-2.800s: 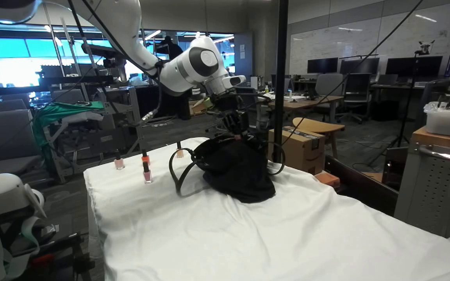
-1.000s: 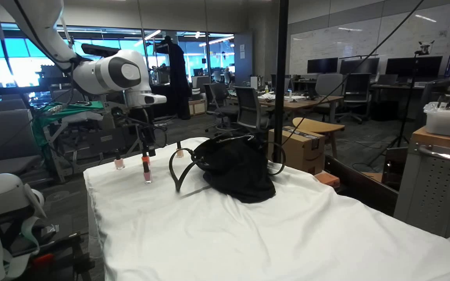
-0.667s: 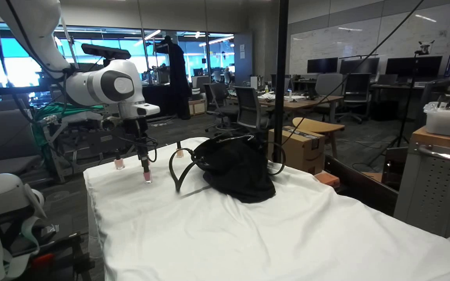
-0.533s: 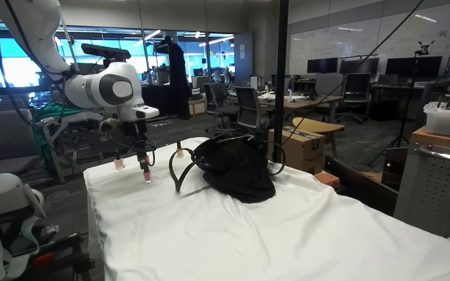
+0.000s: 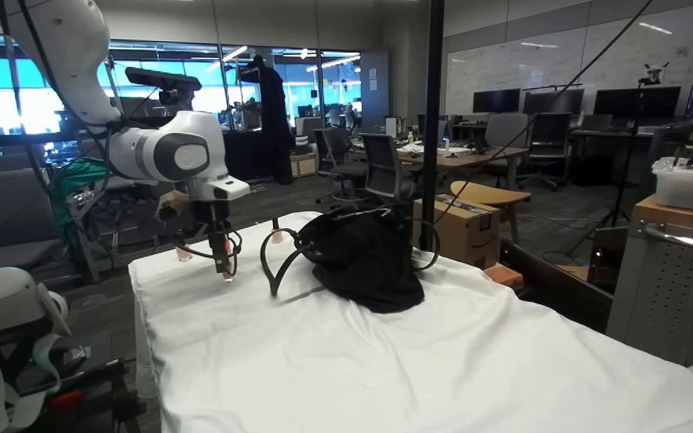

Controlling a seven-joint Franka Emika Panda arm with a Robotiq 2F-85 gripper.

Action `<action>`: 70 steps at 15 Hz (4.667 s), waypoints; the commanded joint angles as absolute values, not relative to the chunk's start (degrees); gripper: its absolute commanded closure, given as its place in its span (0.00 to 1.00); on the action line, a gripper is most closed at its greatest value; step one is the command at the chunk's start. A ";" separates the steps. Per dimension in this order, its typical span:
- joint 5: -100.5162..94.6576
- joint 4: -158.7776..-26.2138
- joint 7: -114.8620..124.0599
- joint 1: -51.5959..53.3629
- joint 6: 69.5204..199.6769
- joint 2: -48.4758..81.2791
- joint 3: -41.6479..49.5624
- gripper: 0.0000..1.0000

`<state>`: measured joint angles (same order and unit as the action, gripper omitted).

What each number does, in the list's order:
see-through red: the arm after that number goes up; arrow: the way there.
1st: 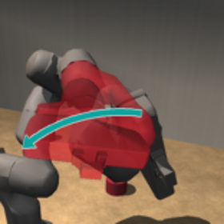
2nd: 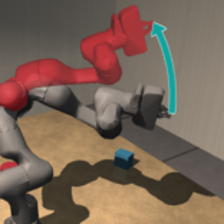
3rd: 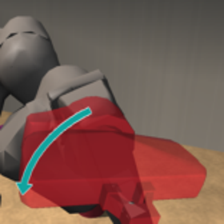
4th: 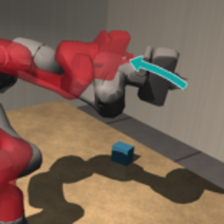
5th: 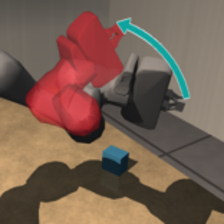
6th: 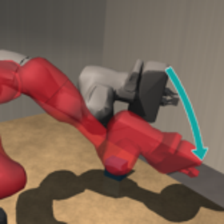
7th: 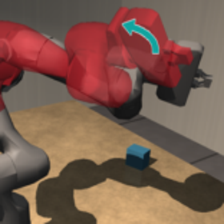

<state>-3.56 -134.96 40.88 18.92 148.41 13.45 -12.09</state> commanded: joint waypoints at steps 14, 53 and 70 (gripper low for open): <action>1.44 -131.17 29.98 17.74 150.01 19.58 -10.49 0.00; -14.20 -93.56 22.13 12.59 128.63 28.83 -0.49 0.85; -13.40 -88.17 21.36 14.39 124.91 32.90 -0.06 0.00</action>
